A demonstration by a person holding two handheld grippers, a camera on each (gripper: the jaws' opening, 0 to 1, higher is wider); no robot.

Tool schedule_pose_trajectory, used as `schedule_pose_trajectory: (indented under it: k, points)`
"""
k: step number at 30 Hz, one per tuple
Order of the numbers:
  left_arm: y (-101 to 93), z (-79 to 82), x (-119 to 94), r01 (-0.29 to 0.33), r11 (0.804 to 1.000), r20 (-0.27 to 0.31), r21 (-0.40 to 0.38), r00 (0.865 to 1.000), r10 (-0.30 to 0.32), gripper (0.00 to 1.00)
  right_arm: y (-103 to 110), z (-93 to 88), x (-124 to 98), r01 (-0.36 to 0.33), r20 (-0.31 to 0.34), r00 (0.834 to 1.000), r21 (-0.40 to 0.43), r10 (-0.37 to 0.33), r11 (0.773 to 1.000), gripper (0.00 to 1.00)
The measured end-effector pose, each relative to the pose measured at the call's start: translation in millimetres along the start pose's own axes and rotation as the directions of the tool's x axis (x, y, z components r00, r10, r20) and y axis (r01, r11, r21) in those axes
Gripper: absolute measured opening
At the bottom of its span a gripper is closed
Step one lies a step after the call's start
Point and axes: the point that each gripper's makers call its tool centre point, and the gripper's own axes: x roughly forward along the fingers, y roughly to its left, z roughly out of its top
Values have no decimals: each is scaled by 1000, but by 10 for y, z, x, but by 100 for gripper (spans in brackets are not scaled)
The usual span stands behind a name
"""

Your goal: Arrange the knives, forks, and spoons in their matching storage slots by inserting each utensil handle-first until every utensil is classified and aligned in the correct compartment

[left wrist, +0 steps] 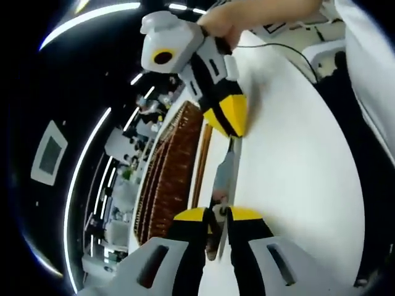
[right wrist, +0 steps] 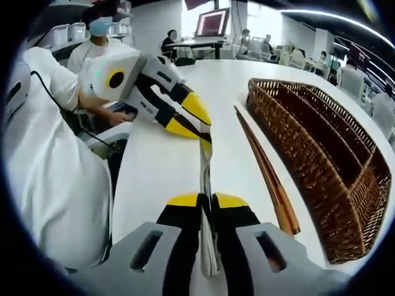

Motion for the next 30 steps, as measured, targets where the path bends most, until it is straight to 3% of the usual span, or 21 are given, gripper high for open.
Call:
schedule_pose_trajectory:
  k: [10, 15, 24, 30]
  points:
    - [-6, 3, -12, 29, 999, 5, -41, 1000, -29, 12, 40, 2, -2, -5, 3, 1000, -13, 6, 1000, 7]
    - [-39, 34, -36, 112, 983, 36, -146, 994, -108, 14, 60, -24, 0, -3, -14, 1000, -26, 3, 1000, 7]
    - [-30, 37, -52, 147, 975, 45, -169, 989, -141, 14, 68, -8, -14, 0, 4, 1000, -40, 0, 999, 6]
    - [-52, 16, -41, 229, 942, 63, -247, 973, -220, 15, 76, -1, -13, -2, -3, 1000, -69, 2, 998, 5]
